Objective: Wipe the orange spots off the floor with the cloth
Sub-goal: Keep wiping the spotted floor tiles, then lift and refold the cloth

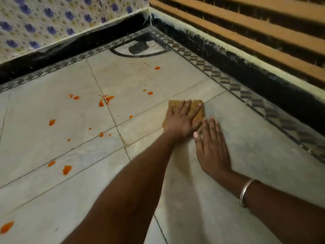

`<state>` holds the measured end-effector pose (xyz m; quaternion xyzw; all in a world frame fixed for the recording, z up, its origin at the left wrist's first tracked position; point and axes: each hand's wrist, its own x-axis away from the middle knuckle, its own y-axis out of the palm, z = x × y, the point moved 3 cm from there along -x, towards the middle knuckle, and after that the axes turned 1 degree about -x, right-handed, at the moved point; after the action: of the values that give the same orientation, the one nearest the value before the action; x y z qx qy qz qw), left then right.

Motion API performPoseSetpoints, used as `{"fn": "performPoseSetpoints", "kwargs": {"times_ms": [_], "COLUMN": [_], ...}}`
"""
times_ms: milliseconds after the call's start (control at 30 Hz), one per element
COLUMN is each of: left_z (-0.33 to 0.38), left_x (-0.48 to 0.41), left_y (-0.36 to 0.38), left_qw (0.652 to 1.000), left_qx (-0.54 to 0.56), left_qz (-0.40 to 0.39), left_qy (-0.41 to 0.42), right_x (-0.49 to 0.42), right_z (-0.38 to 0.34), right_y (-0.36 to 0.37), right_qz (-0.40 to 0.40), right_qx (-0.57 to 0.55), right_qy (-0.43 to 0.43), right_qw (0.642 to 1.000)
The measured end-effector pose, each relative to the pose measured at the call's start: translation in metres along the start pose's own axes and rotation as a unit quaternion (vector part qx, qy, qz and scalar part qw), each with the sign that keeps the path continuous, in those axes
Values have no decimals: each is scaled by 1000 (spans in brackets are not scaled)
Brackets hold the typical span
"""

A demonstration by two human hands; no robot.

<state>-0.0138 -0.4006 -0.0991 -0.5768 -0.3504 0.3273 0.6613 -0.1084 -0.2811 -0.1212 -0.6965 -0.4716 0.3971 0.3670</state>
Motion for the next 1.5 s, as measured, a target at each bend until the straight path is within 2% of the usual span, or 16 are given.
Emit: {"fn": "performPoseSetpoints", "kwargs": {"times_ms": [167, 433, 567, 700, 767, 800, 867, 900, 967, 1000, 1033, 1100, 1133, 1200, 1400, 1500], "left_z": [-51, -78, -37, 17, 33, 37, 40, 37, 29, 23, 16, 9, 2, -11, -42, -53], "left_x": [23, 142, 201, 236, 247, 252, 263, 269, 273, 273, 271, 270, 267, 266, 285, 295], "left_y": [0, 14, 29, 24, 7, -4, -28, -38, -57, -65, -75, -99, -111, -138, -193, -220], "left_qw": [984, 961, 942, 950, 945, 932, 858, 783, 584, 500, 442, 391, 390, 411, 527, 638], "left_qx": [61, 58, 67, 92, 148, 204, 390, 509, 723, 788, 832, 878, 883, 878, 827, 745], "left_qz": [29, 59, 62, 29, 13, 43, 124, 155, 161, 155, 152, 157, 160, 176, 151, 142], "left_qy": [-167, -262, -322, -296, -291, -298, -311, -322, -331, -324, -300, -229, -206, -171, -127, -130], "right_x": [0, 19, 34, 33, 31, 33, 36, 38, 36, 38, 39, 43, 41, 35, 24, 22], "right_z": [5, 10, 3, -9, -16, -21, -37, -47, -71, -85, -101, -130, -145, -171, -218, -241], "right_y": [7, -1, -3, -14, -23, -29, -41, -48, -64, -74, -83, -102, -113, -136, -184, -206], "right_qz": [-51, -91, -128, -224, -270, -280, -287, -291, -311, -340, -376, -438, -454, -447, -389, -349], "right_qx": [95, 120, 107, 115, 103, 84, 17, -41, -193, -277, -352, -475, -515, -549, -471, -408], "right_qy": [-39, -50, -36, -4, 4, 1, -3, 3, 61, 106, 140, 158, 150, 124, 64, 7], "right_qw": [993, 987, 985, 968, 957, 956, 958, 956, 928, 893, 846, 747, 712, 695, 789, 844]}}
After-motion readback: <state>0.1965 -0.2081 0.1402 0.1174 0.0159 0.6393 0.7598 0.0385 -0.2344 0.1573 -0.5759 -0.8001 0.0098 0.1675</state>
